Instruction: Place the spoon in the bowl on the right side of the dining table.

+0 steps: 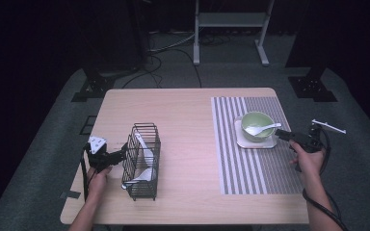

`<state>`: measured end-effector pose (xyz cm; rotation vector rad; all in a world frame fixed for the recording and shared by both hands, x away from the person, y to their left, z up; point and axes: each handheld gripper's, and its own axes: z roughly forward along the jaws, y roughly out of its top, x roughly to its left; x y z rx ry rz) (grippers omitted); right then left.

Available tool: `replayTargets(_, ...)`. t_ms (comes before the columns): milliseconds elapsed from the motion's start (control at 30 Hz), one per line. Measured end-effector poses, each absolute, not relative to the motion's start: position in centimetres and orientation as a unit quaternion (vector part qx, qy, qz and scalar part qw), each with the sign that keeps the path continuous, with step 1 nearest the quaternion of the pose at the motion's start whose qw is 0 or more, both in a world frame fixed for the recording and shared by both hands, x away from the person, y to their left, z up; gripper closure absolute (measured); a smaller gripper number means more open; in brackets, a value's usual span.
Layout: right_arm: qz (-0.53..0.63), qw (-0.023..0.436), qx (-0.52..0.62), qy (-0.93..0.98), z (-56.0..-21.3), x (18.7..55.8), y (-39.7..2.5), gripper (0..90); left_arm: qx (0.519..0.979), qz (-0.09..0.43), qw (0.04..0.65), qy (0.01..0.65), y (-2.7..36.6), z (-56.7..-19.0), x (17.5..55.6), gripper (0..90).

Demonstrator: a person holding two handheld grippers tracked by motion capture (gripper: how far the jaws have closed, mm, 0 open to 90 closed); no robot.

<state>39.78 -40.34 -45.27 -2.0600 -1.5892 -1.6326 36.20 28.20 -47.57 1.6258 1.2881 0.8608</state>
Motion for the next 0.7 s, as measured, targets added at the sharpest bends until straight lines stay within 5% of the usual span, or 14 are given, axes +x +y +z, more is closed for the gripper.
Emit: replayTargets(700, -0.524, 0.045, -0.641, -0.559, -45.4, 37.8, -38.7, 50.9, 0.653, 0.346, 0.433, 0.517, 28.2, -47.6, 36.2, 1.6)
